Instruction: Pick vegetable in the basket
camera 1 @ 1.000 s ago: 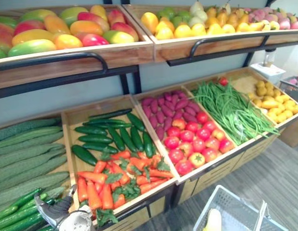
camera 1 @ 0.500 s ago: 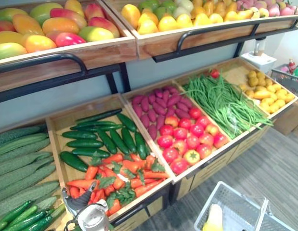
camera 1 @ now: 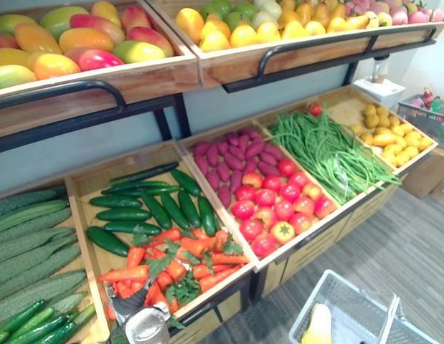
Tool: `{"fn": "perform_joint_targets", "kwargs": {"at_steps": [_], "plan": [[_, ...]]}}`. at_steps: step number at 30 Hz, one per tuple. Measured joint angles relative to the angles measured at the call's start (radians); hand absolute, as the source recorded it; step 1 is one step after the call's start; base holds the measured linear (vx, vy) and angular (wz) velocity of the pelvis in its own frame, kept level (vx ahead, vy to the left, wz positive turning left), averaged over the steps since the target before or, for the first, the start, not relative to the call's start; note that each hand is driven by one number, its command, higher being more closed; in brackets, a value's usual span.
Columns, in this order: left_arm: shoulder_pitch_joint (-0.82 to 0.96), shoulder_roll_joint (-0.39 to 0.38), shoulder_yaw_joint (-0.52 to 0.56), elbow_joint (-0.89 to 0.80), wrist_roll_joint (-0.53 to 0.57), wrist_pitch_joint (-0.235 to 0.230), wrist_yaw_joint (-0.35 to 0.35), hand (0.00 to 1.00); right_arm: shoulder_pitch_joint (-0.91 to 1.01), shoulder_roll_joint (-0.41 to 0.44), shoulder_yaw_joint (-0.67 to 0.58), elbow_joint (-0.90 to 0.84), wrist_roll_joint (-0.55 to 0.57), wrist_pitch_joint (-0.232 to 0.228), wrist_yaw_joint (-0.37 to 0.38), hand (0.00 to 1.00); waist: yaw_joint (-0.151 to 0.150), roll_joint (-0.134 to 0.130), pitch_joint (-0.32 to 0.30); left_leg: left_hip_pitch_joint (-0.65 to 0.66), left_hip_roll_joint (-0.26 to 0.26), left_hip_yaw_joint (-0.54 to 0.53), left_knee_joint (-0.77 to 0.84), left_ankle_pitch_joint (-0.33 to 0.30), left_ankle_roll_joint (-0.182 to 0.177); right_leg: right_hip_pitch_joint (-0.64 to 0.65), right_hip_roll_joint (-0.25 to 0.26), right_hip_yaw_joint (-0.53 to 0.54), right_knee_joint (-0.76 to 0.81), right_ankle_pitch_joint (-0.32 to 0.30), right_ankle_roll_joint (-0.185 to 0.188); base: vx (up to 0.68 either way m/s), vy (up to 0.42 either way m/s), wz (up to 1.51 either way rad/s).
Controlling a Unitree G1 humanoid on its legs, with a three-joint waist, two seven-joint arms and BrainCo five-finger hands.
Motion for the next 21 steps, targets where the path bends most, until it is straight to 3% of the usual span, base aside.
{"fn": "perform_joint_targets", "kwargs": {"at_steps": [5,6,11,15,21], "plan": [[0.000,0.005,0.009,0.044,-0.038,-0.012,-0.026,0.00,-0.003,0.002,-0.006,-0.001,0.000,0.001,0.000,1.00,0.000,0.003,0.000,0.021,-0.005,0.002,-0.025,0.010,-0.002,0.016,0.002,-0.004,-0.015,0.000,0.000,-0.05,-0.052,0.00],[-0.004,0.006,0.014,0.063,-0.039,-0.012,-0.031,1.00,-0.006,0.001,-0.013,-0.002,0.000,0.001,0.000,1.00,-0.001,0.010,-0.001,0.029,-0.007,0.004,-0.036,0.014,-0.003,0.017,0.003,-0.004,-0.016,0.000,0.000,-0.04,-0.053,-0.04],[-0.083,0.058,0.121,0.224,-0.109,-0.012,-0.095,1.00,-0.023,-0.004,-0.027,-0.002,-0.002,0.009,0.003,1.00,-0.006,0.038,-0.004,0.037,-0.009,0.015,-0.053,0.017,-0.008,0.027,0.010,0.000,-0.039,0.000,0.000,-0.05,-0.070,-0.06],[-0.154,0.116,0.210,0.363,-0.117,-0.011,-0.132,1.00,-0.043,-0.008,-0.056,0.014,-0.039,0.019,0.012,1.00,-0.006,0.042,-0.004,0.050,-0.002,0.034,-0.059,0.018,-0.014,0.027,0.024,0.021,-0.051,0.000,-0.001,0.01,-0.092,-0.16],[-0.191,0.131,0.282,0.414,-0.119,-0.010,-0.134,1.00,-0.058,-0.039,-0.058,0.055,-0.040,0.018,0.034,1.00,-0.009,0.049,-0.002,0.053,0.002,0.055,-0.059,0.017,-0.015,0.024,0.033,0.047,-0.065,0.004,-0.006,0.01,-0.089,-0.13]]}}
